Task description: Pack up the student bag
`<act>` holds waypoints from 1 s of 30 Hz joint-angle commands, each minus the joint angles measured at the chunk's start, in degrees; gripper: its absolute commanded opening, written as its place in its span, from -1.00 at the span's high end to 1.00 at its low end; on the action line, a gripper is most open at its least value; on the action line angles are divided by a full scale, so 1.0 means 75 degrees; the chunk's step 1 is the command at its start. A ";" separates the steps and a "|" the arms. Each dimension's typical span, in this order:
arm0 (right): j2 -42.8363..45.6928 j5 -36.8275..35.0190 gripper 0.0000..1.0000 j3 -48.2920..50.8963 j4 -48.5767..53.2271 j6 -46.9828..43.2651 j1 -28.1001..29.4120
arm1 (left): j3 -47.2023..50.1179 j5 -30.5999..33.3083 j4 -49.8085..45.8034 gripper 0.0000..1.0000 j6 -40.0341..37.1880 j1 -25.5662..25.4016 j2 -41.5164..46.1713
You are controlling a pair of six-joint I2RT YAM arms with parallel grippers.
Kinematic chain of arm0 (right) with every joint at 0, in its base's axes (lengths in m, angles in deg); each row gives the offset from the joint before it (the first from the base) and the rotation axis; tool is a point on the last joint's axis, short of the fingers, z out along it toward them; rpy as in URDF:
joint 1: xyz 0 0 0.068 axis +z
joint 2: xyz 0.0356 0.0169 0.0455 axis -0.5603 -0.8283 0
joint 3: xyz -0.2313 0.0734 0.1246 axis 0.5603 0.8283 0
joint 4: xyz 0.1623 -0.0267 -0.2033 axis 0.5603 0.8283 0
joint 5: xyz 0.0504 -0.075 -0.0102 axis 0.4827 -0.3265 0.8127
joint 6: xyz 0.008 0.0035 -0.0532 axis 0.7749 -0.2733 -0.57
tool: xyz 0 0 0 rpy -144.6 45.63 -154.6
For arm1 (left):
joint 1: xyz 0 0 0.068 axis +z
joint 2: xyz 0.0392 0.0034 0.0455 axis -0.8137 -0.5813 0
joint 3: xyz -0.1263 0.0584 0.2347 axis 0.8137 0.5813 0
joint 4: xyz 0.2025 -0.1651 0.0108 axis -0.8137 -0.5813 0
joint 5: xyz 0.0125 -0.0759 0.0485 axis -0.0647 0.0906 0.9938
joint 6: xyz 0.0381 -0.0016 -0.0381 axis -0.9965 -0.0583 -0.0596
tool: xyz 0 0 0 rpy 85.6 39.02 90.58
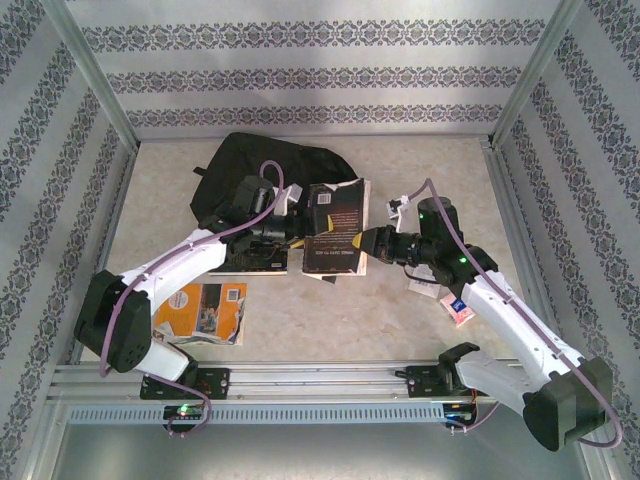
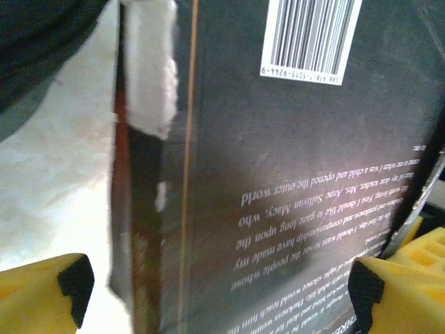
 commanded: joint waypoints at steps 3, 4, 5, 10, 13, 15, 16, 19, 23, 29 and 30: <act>0.0147 0.0763 0.93 -0.0305 -0.1505 0.0272 -0.0076 | 0.0259 -0.1032 0.1811 -0.85 0.0928 0.0194 -0.0061; 0.0088 0.0795 0.93 -0.0339 -0.1467 0.0229 -0.0077 | 0.0309 -0.1183 0.2154 -0.78 0.1094 0.0216 -0.0029; 0.0026 0.0822 0.92 -0.0387 -0.1368 0.0154 -0.0091 | 0.0345 -0.1283 0.2399 -0.70 0.1211 0.0243 -0.0015; -0.0278 0.0403 0.84 -0.0447 -0.0856 -0.0050 -0.0261 | 0.0521 -0.1611 0.3200 0.12 0.1523 0.0400 0.0195; -0.0431 -0.0111 0.54 -0.0484 -0.0529 -0.0076 -0.0358 | 0.0672 -0.1697 0.3795 0.62 0.1835 0.0492 0.0258; -0.0502 -0.0303 0.06 -0.0517 -0.0417 -0.0039 -0.0376 | 0.0780 -0.1677 0.4223 0.92 0.2084 0.0564 0.0305; -0.0515 -0.0483 -0.25 -0.0507 -0.0366 0.0060 -0.0384 | 0.0853 -0.1615 0.4448 1.00 0.2231 0.0597 0.0343; -0.0371 -0.1016 -0.76 -0.0190 -0.0624 0.0917 -0.0373 | 0.1143 -0.1084 0.5187 1.00 0.2767 0.0738 0.0571; 0.0100 -0.1334 -0.95 0.0562 -0.2342 0.2693 0.0015 | 0.1393 0.0083 0.5801 1.00 0.3273 0.0749 0.0876; 0.0361 -0.2924 -0.96 0.0948 -0.3718 0.4223 0.1318 | 0.1771 0.2001 0.6550 1.00 0.4236 0.0700 0.1104; 0.0316 -0.3161 -0.95 0.1162 -0.4313 0.4612 0.1467 | 0.1799 0.2268 0.6626 1.00 0.4345 0.0686 0.1155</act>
